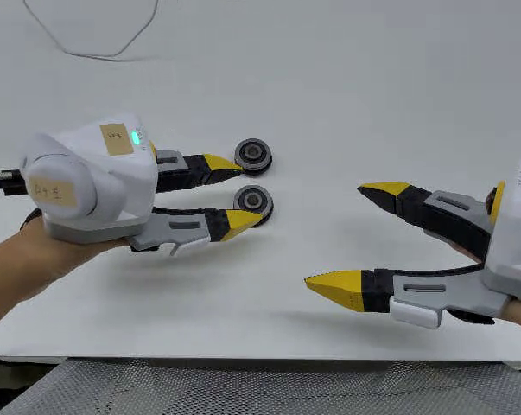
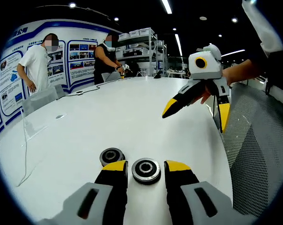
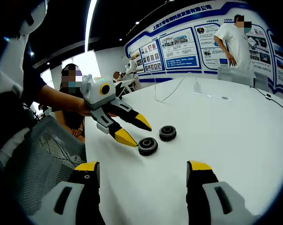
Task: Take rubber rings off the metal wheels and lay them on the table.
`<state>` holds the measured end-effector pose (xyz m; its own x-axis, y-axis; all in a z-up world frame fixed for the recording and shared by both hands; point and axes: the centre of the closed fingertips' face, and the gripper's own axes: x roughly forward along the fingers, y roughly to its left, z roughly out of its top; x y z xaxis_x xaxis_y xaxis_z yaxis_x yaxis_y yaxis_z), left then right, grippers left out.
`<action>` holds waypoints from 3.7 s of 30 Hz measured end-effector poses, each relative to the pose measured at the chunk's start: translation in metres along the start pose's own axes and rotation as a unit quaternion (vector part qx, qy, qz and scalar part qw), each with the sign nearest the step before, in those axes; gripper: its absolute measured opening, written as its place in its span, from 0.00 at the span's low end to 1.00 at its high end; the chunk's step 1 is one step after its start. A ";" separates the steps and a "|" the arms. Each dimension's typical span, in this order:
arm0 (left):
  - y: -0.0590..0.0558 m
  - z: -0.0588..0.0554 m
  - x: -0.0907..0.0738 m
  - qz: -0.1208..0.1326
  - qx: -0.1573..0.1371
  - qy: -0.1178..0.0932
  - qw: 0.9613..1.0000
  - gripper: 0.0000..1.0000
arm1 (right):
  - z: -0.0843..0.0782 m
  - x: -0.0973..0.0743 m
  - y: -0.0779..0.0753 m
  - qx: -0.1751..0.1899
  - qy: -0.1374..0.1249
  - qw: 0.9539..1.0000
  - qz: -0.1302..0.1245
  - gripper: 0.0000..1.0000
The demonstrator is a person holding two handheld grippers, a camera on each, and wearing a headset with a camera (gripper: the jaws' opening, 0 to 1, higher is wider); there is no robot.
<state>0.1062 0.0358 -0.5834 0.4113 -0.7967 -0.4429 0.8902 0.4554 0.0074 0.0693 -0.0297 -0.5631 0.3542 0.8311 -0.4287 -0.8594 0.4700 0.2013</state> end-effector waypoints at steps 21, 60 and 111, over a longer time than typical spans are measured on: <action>0.000 -0.008 0.007 -0.008 -0.003 0.016 1.000 0.21 | -0.001 0.005 0.003 0.010 -0.002 1.000 0.014 0.74; 0.002 -0.011 0.010 -0.019 0.002 0.031 0.999 0.14 | 0.006 0.012 0.004 0.034 -0.020 0.999 0.021 0.73; 0.003 -0.012 0.011 -0.028 0.021 0.036 0.999 0.13 | 0.022 0.076 0.000 0.348 -0.037 0.935 0.057 0.67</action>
<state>0.1110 0.0328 -0.5991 0.3477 -0.7887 -0.5070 0.9190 0.3939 0.0174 0.1046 0.0400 -0.5759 0.3206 0.8941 -0.3127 -0.4547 0.4349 0.7773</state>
